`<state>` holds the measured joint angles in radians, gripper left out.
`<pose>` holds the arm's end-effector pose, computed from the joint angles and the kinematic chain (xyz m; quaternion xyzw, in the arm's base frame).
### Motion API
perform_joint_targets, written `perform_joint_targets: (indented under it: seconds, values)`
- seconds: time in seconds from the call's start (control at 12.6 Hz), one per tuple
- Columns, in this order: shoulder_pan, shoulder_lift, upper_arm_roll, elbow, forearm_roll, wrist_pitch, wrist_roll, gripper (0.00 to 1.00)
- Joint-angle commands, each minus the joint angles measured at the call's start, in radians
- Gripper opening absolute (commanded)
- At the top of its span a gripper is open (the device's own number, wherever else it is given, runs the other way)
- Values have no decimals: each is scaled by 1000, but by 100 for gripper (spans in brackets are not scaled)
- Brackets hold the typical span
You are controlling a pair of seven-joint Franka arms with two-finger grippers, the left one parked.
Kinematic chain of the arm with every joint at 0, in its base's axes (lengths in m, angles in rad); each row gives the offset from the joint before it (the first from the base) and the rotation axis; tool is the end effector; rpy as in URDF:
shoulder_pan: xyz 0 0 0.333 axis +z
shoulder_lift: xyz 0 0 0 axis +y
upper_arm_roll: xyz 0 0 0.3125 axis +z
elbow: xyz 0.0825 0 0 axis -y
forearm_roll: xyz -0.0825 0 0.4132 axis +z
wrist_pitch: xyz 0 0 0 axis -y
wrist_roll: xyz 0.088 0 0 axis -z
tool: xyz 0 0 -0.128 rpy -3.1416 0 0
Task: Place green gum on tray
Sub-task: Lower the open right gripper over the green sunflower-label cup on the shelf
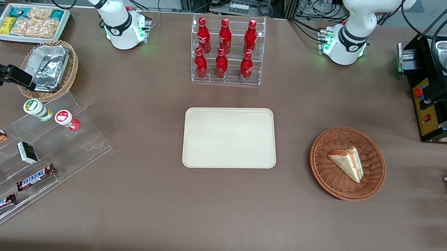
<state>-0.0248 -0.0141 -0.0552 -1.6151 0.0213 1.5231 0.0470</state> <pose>0.5697 -0.0430 0.5822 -0.9972 0.0633 0.0388 0.0117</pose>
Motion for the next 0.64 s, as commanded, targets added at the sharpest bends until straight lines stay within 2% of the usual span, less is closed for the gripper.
perform_joint_targets:
  seconds: [0.0, 0.24, 0.4, 0.56]
  values:
    - [8, 3, -8, 17, -1, 0, 13, 100]
    - [-1, 8, -11, -44, 0, 11, -38, 100]
    - [-20, -3, -18, -119, 0, 75, -105, 100]
    - [-61, -10, -34, -204, 17, 158, -311, 100]
